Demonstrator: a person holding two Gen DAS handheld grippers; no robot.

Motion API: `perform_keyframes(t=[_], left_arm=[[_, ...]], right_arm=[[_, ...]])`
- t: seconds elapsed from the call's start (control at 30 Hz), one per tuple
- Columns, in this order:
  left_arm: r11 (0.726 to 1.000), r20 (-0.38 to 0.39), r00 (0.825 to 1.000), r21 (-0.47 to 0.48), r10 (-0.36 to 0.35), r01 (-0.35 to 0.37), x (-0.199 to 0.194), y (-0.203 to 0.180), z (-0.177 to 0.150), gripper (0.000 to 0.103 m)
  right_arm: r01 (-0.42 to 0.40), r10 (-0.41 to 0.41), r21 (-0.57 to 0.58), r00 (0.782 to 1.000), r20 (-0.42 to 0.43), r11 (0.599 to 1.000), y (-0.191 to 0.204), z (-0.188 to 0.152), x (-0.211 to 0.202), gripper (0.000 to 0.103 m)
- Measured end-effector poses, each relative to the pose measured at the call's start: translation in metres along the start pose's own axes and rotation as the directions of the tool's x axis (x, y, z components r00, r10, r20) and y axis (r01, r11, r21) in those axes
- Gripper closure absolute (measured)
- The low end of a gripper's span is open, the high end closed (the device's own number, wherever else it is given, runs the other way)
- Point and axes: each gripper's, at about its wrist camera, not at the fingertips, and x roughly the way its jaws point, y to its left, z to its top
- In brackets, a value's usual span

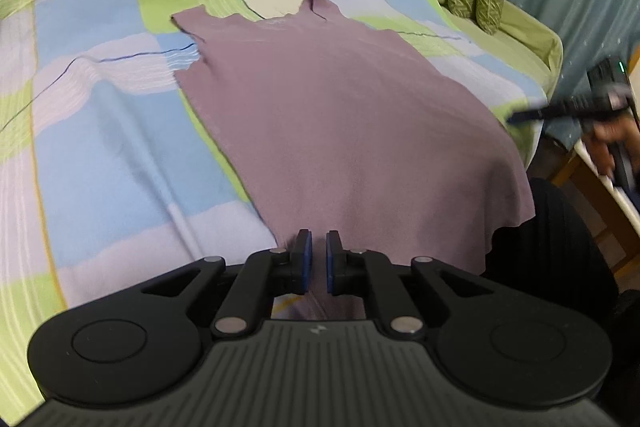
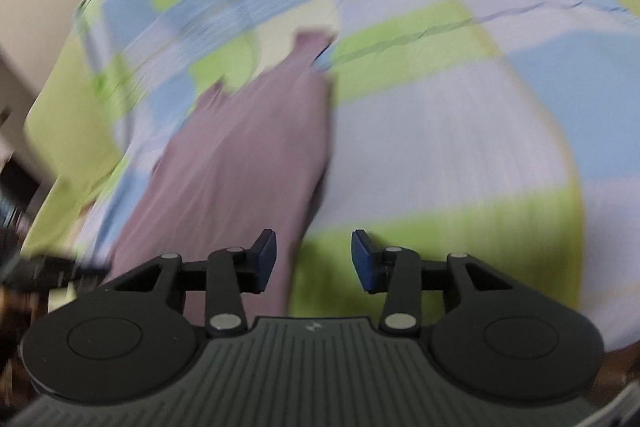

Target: Fold clothes

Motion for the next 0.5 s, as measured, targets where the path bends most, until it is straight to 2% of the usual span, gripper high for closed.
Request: perform_keyframes(t=[0.07, 0.17, 0.23, 0.27, 0.3, 0.33, 0.5], left_arm=[[1.000, 0.000, 1.000, -0.015, -0.001, 0.001, -0.006, -0.001, -0.007, 0.092], [1.000, -0.011, 1.000, -0.027, 0.001, -0.001, -0.009, -0.001, -0.014, 0.082], [0.999, -0.017, 1.000, -0.031, 0.010, -0.011, -0.007, -0.002, -0.018, 0.081], [0.999, -0.021, 1.000, -0.034, 0.016, -0.017, -0.006, -0.002, -0.019, 0.081], [0.999, -0.026, 0.999, -0.029, 0.026, -0.027, -0.004, -0.002, -0.020, 0.081], [0.999, -0.030, 0.999, -0.018, 0.037, -0.037, -0.002, -0.003, -0.020, 0.081], [0.997, -0.030, 0.997, 0.040, 0.065, -0.063, -0.003, -0.013, -0.023, 0.081]], right_arm=[[0.000, 0.000, -0.008, 1.000, -0.027, 1.000, 0.008, -0.017, -0.002, 0.065], [-0.016, 0.017, 0.012, 0.997, -0.069, 1.000, 0.010, -0.038, 0.002, 0.065], [-0.019, 0.020, 0.018, 0.995, -0.097, 1.000, 0.011, -0.048, 0.010, 0.067], [-0.017, 0.019, 0.021, 0.995, -0.100, 1.000, 0.011, -0.049, 0.012, 0.072], [-0.015, 0.019, 0.030, 0.994, -0.105, 0.999, 0.009, -0.049, 0.014, 0.096], [-0.014, 0.018, 0.039, 0.994, -0.110, 0.999, 0.007, -0.049, 0.015, 0.103], [0.023, -0.023, -0.002, 0.995, -0.099, 1.000, 0.005, -0.045, -0.008, 0.103]])
